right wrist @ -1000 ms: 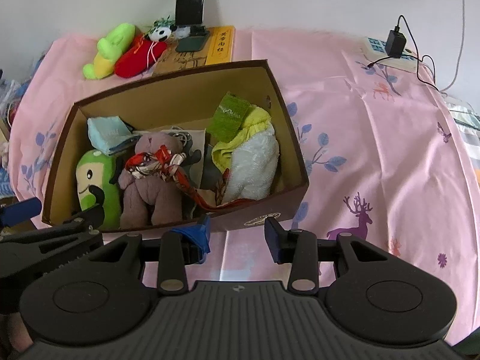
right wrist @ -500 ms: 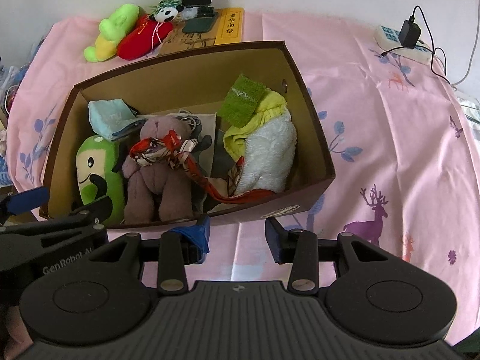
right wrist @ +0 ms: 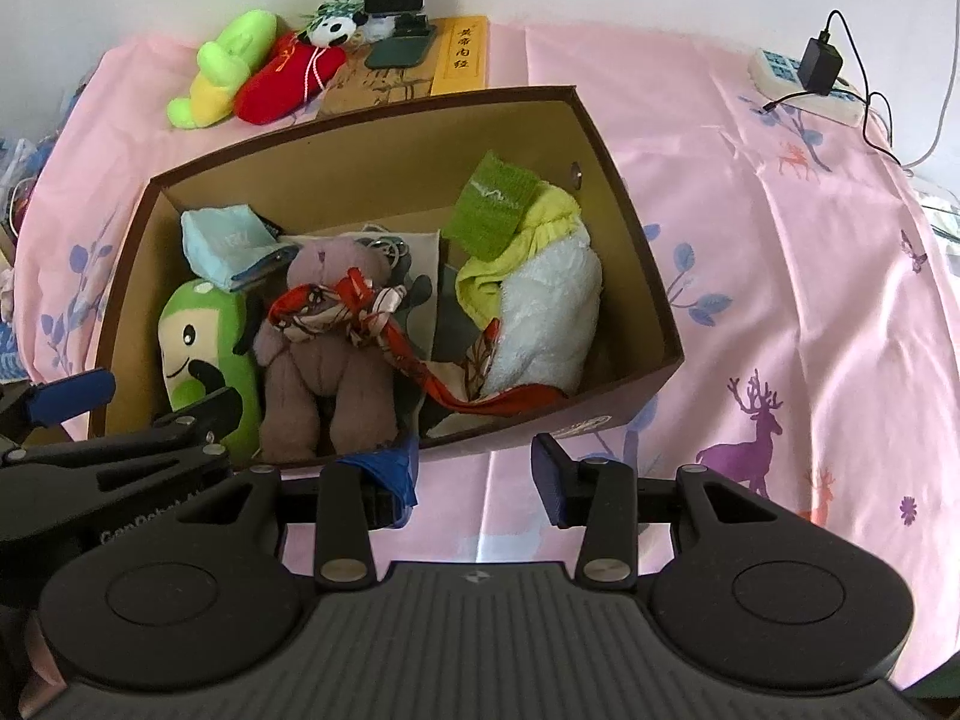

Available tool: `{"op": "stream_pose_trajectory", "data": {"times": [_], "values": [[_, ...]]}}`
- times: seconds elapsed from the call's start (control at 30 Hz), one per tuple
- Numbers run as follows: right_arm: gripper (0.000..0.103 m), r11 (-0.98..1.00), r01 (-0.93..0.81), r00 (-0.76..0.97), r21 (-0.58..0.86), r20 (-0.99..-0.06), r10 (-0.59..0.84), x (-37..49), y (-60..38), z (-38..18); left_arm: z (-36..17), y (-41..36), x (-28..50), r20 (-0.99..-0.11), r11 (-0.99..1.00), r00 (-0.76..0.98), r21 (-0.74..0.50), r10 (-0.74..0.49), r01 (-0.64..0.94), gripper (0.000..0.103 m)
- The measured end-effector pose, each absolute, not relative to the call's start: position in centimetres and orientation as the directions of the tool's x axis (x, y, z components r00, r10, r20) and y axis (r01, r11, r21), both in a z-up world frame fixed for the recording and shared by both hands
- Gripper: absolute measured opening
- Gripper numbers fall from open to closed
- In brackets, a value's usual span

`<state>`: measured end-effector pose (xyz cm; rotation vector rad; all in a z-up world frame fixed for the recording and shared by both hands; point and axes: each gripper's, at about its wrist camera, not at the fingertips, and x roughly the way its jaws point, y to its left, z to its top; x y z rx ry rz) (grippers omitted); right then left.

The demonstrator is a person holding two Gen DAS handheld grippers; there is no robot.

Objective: Organize soft objects

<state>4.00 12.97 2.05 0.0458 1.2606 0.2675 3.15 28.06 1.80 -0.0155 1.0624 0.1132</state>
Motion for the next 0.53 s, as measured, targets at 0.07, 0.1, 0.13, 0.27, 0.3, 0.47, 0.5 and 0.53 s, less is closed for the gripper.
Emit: {"op": "stream_pose_trajectory", "data": {"times": [0.07,0.1,0.13,0.27,0.3,0.47,0.5,0.53], "values": [[0.026,0.968,-0.172,0.281,0.180,-0.933,0.224,4.07,12.96,2.11,1.90,27.91,3.17,-0.870,0.995,0.486,0.040,0.082,-0.096,0.078],[0.026,0.969,-0.172,0.284,0.180,-0.932,0.224,4.09,12.98,2.16,1.96,27.86,3.18,-0.869,0.995,0.488,0.039,0.081,-0.095,0.078],[0.026,0.969,-0.171,0.289,0.179,-0.931,0.223,4.10,13.04,2.23,1.99,27.84,3.22,-0.869,0.995,0.488,0.040,0.082,-0.096,0.078],[0.026,0.970,-0.176,0.309,0.169,-0.926,0.217,4.16,13.16,2.37,1.98,27.87,3.28,-0.868,0.994,0.490,0.038,0.083,-0.101,0.078],[0.026,0.971,-0.172,0.310,0.167,-0.926,0.215,4.24,13.15,2.27,1.93,27.89,3.33,-0.869,0.994,0.488,0.036,0.081,-0.101,0.078],[0.026,0.972,-0.159,0.309,0.172,-0.927,0.215,4.39,12.96,1.94,1.56,28.12,3.51,-0.864,0.994,0.500,0.000,0.055,-0.108,0.071],[0.026,0.973,-0.160,0.313,0.167,-0.926,0.211,4.38,12.92,1.94,1.53,28.17,3.54,-0.867,0.994,0.497,-0.009,0.047,-0.109,0.071],[0.026,0.974,-0.159,0.318,0.162,-0.925,0.206,4.35,12.90,1.95,1.53,28.15,3.58,-0.869,0.994,0.493,-0.015,0.042,-0.111,0.071]]}}
